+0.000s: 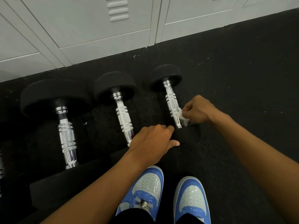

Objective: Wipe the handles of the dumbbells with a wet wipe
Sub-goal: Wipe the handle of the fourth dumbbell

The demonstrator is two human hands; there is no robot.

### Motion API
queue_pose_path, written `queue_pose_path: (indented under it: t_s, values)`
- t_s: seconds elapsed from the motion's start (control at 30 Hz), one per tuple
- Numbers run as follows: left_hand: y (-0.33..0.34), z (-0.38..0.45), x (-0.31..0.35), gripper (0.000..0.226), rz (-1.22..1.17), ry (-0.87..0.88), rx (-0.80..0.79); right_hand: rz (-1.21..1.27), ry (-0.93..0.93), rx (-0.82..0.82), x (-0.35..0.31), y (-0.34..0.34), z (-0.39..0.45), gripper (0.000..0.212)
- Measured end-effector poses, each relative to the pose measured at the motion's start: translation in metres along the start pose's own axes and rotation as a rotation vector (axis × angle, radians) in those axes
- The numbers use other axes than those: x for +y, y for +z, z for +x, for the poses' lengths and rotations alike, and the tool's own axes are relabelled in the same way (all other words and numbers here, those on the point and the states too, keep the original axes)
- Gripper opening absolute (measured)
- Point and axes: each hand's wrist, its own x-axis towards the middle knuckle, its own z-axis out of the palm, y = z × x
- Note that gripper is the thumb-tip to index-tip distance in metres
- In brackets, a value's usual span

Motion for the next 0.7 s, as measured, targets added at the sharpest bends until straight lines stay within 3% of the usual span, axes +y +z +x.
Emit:
queue_pose_path:
  t_s: [0.23,0.37,0.57,0.63,0.7]
  values:
    - [-0.001,0.0,0.0,0.045,0.013,0.008,0.01,0.113,-0.008,0.089,-0.005,0.005,0.009,0.014]
    - [-0.002,-0.001,0.0,0.045,0.005,0.009,0.015,0.336,0.088,-0.178,-0.003,-0.001,0.009,0.016]
    - [-0.002,0.0,0.0,0.044,-0.001,0.01,0.01,0.277,0.046,-0.258,0.005,-0.004,0.014,0.016]
    - [-0.002,0.001,0.001,0.046,0.006,0.017,0.012,0.25,0.062,-0.385,0.011,0.004,0.021,0.02]
    - [-0.001,0.001,0.0,0.045,0.007,0.019,0.012,0.381,0.096,-0.562,0.013,0.007,0.029,0.023]
